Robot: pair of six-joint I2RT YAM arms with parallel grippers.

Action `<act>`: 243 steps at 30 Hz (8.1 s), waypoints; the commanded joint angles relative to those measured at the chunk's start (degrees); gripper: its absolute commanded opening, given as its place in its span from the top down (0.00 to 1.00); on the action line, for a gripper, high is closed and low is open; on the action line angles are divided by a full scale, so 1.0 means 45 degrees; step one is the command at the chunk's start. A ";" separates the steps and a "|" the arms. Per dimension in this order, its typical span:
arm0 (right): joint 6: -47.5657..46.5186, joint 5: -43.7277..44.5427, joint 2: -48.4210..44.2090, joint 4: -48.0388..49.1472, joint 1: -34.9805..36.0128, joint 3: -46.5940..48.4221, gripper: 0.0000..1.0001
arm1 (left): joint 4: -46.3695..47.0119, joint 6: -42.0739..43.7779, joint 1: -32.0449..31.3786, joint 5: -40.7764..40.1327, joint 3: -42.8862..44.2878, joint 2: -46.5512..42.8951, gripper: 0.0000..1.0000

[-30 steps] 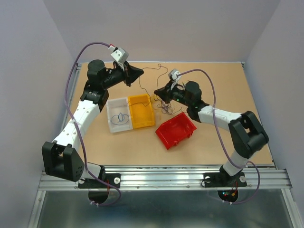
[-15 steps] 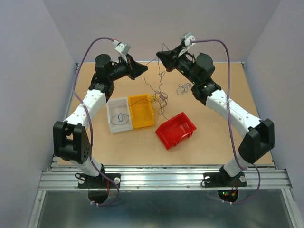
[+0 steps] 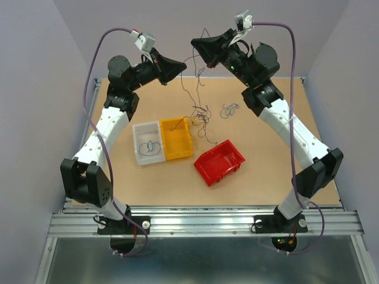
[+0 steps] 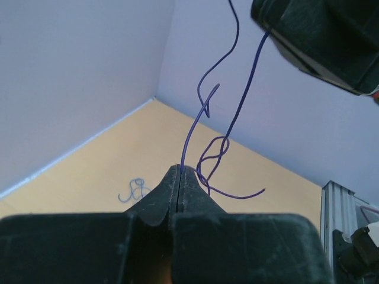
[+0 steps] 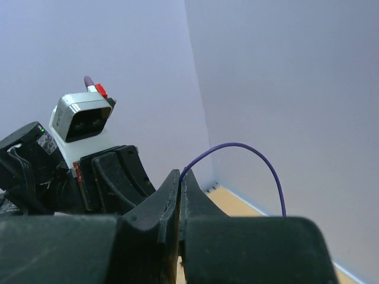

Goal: Untangle the cables

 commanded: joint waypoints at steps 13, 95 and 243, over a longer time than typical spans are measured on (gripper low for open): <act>0.1655 -0.0790 -0.0056 0.1360 0.0098 0.0859 0.99 | 0.1308 0.0311 -0.0020 -0.0761 -0.1681 -0.0943 1.00; 0.0132 0.1686 0.1489 -0.1628 0.2598 -0.7620 0.54 | -0.5858 1.0665 -0.0801 -0.6561 -0.7529 -0.3308 1.00; -0.1547 0.5734 -0.1405 0.2589 0.0470 -1.0081 0.29 | 0.0411 0.6388 -0.2168 -0.2948 -0.4071 -0.0749 1.00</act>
